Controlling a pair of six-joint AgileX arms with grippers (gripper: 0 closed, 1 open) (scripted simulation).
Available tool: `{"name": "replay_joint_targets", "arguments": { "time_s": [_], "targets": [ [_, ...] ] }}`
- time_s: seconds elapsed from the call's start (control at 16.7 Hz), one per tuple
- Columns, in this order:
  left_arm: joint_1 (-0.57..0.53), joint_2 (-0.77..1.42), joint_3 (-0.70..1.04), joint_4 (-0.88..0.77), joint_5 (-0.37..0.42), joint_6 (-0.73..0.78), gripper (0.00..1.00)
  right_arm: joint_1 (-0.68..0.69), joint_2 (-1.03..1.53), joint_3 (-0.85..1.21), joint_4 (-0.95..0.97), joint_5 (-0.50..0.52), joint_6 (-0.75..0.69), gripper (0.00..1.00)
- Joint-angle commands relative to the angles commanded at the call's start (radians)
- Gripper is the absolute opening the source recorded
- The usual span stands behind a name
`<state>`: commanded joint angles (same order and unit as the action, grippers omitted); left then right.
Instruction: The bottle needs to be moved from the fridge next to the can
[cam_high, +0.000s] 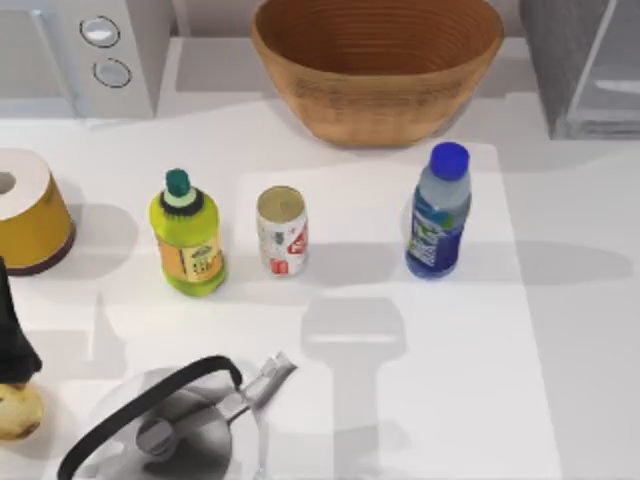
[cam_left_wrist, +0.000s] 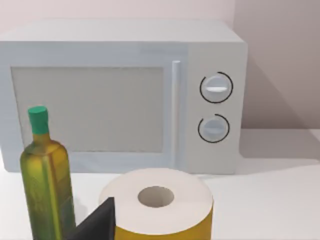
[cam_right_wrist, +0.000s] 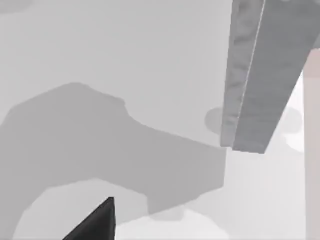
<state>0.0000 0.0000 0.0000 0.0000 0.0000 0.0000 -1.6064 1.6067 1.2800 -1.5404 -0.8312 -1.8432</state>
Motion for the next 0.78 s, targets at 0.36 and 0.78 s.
{"name": "replay_joint_targets", "arguments": {
  "time_s": [0.36,0.78],
  "targets": [
    [0.000,0.000,0.000,0.000,0.000,0.000,1.00,-0.204,0.216,0.057,0.049,-0.114,-0.212,1.00],
    [0.000,0.000,0.000,0.000,0.000,0.000,1.00,-0.179,0.217,0.053,0.076,-0.111,-0.177,1.00]
  ]
}}
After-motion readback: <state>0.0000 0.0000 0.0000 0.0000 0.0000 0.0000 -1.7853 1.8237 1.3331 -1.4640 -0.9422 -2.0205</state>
